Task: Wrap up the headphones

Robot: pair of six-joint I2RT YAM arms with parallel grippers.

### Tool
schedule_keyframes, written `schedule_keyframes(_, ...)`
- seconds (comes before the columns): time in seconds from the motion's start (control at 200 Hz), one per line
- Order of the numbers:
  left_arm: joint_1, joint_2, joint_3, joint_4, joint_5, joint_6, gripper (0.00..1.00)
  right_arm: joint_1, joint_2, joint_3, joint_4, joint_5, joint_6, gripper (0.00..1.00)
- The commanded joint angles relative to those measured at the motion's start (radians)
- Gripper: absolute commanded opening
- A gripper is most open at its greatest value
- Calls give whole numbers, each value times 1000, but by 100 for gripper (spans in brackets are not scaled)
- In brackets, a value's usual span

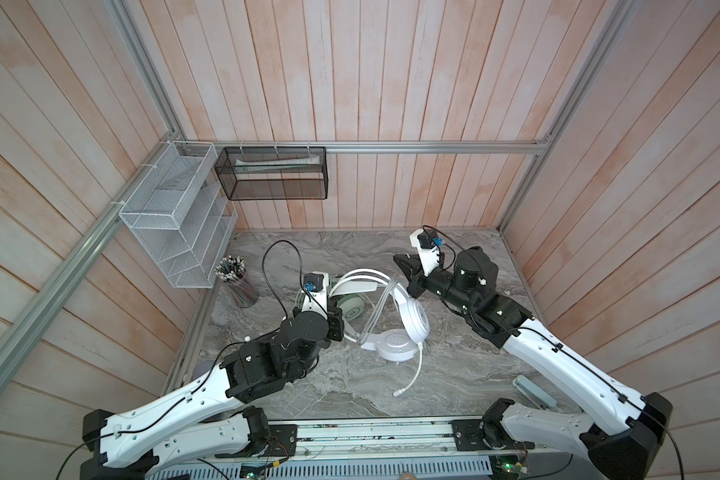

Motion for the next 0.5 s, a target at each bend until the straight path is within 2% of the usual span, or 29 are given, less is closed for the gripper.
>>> schedule_keyframes(0.0,-6,-41,80,153,18,-57,0,-13,-7,-30,-13,20,5,1)
schedule_keyframes(0.39,-6,-39,104,140,15,-51,0,-15,-40,-80,-10,27,22,19)
schedule_keyframes(0.495,-6,-37,106,137,15,-51,0,-15,-54,-99,-7,38,27,26)
